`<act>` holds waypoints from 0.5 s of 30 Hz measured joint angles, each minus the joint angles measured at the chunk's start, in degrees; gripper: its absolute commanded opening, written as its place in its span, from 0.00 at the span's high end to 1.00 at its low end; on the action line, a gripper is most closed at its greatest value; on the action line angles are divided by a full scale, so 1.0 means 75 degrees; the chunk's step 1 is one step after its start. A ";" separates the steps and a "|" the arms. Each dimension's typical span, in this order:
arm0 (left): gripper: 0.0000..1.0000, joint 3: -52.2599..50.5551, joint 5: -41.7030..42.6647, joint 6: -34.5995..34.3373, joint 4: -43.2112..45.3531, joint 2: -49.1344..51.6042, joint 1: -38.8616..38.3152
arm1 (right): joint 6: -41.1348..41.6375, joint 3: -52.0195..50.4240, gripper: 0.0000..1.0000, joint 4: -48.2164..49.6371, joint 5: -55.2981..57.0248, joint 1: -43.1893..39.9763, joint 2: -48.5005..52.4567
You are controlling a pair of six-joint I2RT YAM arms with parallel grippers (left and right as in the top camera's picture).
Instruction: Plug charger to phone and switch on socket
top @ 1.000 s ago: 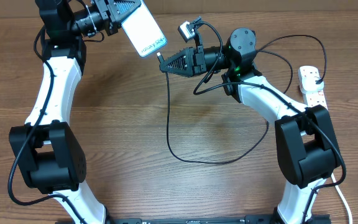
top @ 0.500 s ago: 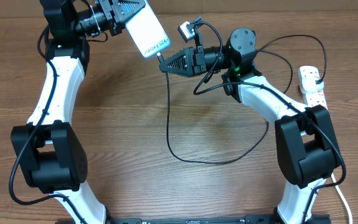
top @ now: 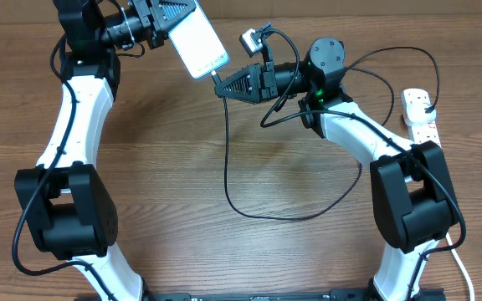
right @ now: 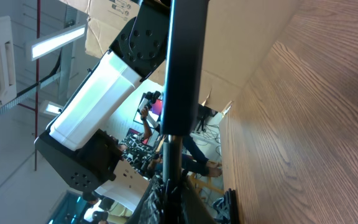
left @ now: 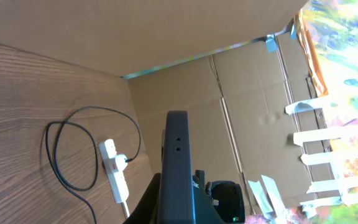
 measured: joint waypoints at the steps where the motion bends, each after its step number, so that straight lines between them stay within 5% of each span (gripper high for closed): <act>1: 0.95 0.0000 0.0003 -0.0003 0.0000 0.0000 0.0000 | 0.0006 0.0000 0.96 0.0003 0.0003 -0.0003 0.0000; 15: 0.96 0.0000 0.0032 0.0000 0.0038 0.0000 0.0000 | 0.0052 0.0000 0.96 0.0000 0.0023 0.0000 0.0000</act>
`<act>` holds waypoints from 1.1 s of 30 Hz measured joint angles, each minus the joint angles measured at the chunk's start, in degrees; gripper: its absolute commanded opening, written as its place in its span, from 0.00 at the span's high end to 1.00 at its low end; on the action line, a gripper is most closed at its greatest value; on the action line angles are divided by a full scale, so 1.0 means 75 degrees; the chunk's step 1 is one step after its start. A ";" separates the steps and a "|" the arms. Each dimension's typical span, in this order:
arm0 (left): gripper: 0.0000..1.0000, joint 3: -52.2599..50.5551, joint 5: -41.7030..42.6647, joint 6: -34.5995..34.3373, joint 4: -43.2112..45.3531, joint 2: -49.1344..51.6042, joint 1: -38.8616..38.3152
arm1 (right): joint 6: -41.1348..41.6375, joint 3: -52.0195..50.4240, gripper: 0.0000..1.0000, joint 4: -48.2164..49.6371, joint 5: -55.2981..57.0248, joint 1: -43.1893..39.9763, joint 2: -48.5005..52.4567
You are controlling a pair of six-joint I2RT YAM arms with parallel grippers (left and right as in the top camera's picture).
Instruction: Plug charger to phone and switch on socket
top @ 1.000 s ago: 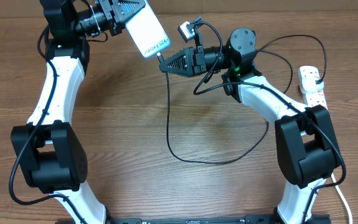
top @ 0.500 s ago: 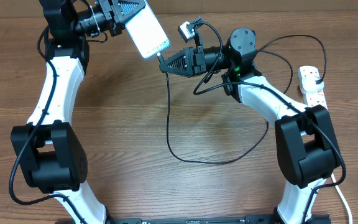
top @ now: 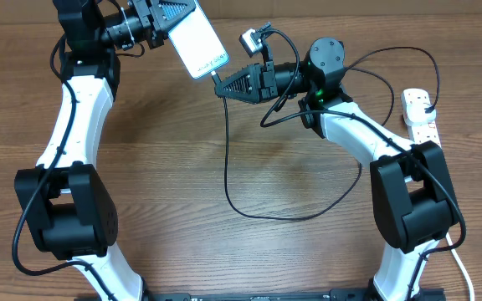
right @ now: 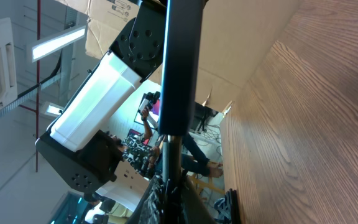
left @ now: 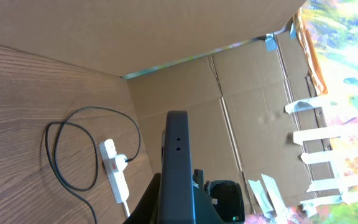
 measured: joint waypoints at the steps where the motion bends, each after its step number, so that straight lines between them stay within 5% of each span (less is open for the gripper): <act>1: 0.96 0.0000 0.0012 0.0000 0.0009 0.0000 0.0000 | 0.0000 0.0000 0.96 0.0003 0.0000 0.0003 0.0000; 33: 0.95 0.0012 0.0058 0.0000 0.0067 0.0000 -0.0105 | 0.1309 -0.0006 0.96 0.0731 0.0087 0.0000 0.0015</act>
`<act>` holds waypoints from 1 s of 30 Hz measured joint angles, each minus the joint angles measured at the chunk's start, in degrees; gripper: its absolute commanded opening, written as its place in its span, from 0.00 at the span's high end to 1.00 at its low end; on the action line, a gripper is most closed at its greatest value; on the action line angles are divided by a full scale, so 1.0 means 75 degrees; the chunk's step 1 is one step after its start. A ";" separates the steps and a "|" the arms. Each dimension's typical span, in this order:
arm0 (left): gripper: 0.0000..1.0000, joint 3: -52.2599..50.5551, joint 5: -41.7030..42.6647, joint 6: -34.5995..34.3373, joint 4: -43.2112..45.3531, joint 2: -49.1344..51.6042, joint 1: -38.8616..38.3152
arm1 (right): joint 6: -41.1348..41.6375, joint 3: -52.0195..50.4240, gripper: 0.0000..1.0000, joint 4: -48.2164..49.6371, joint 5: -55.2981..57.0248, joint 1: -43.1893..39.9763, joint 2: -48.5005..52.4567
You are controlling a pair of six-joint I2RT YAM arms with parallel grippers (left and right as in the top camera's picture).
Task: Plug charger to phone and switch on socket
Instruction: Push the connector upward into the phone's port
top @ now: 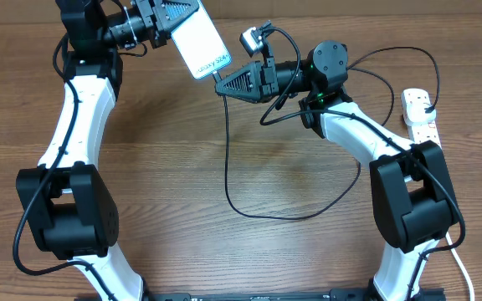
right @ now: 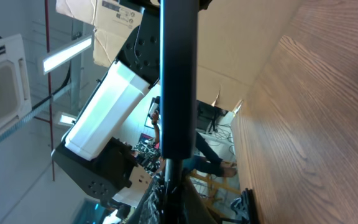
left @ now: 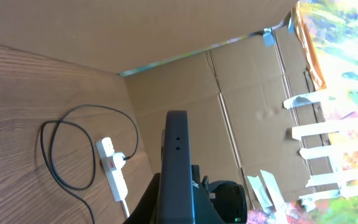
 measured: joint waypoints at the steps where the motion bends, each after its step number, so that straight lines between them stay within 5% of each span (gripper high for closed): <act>1: 0.95 0.0000 0.0009 0.0000 -0.0003 0.0000 0.0000 | 0.0058 0.0000 0.96 0.0000 0.0003 0.0000 0.0000; 30: 0.95 0.0003 0.0568 0.0163 0.0061 0.0003 -0.0067 | -0.0289 0.0000 0.96 -0.0201 -0.0358 0.0067 0.0000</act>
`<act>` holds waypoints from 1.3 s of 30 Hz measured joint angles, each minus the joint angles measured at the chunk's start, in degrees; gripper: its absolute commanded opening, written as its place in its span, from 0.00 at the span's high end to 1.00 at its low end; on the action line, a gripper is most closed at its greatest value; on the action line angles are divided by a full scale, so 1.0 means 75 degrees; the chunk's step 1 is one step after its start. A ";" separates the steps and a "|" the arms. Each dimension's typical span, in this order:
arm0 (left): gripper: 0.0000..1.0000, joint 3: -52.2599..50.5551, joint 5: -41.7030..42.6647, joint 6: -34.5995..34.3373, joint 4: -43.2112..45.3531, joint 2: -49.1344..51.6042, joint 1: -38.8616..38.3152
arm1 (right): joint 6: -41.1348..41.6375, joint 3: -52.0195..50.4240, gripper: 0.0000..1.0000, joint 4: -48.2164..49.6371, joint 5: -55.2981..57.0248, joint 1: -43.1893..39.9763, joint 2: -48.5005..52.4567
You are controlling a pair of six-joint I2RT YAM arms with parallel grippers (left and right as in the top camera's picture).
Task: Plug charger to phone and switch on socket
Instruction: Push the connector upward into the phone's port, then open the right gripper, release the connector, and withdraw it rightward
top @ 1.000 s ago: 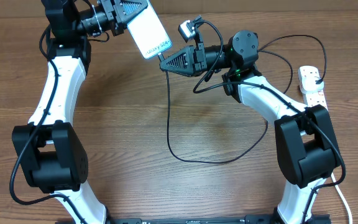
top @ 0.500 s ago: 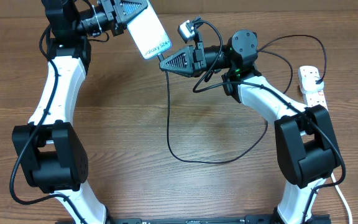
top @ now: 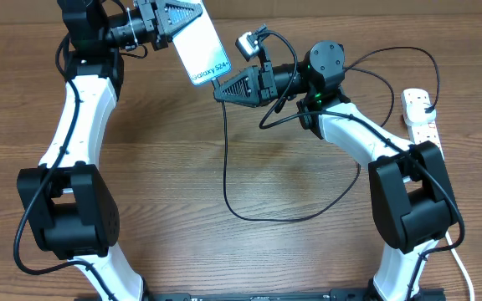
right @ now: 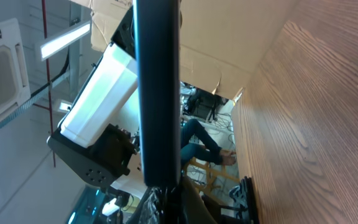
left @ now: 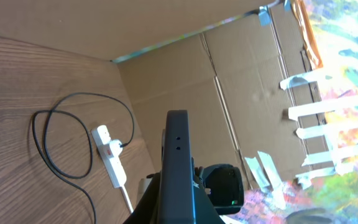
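Note:
A white-backed phone [top: 201, 46] is held above the table's far side, my left gripper [top: 181, 20] shut on its upper end. In the left wrist view the phone [left: 178, 158] shows edge-on and dark. My right gripper [top: 219, 90] is shut on the charger plug, its tips right at the phone's lower end; the plug itself is hidden. The right wrist view has the phone's edge [right: 158, 93] coming down to the fingertips [right: 178, 200]. The black cable [top: 226, 159] hangs from there, loops over the table and runs to the white power strip [top: 418, 113].
The power strip [left: 110, 165] lies near the table's right edge by a cardboard wall [left: 166, 87]. Slack cable [left: 55, 149] lies looped beside it. Both arms' white links [top: 74, 117] stretch over the wooden table [top: 166, 192].
The phone has tilted a little more upright. Its lower end now sits right against my right gripper's tips, where a short stem of plug showed before. The right gripper is slightly lower.
At first my left gripper held the phone aloft and my right gripper held the plug at its lower end. Both grips stayed the same through the following moments. By now the phone has swung slightly and closed onto the right fingertips.

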 measured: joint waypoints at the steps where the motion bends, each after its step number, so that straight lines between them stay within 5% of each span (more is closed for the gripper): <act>1: 0.95 0.0006 0.0020 0.0015 0.0000 0.0000 -0.0012 | -0.0003 0.0000 0.96 0.0000 -0.0044 0.0000 0.0000; 33: 0.96 0.0070 0.0251 0.0574 0.0017 0.0047 -0.0114 | -0.0659 -0.0044 0.96 -0.0513 -0.0105 0.0009 0.0000; 39: 0.96 0.0070 0.0408 0.0676 0.0006 0.0047 -0.0157 | -0.0697 -0.0050 0.71 -0.0545 0.0131 0.0000 0.0000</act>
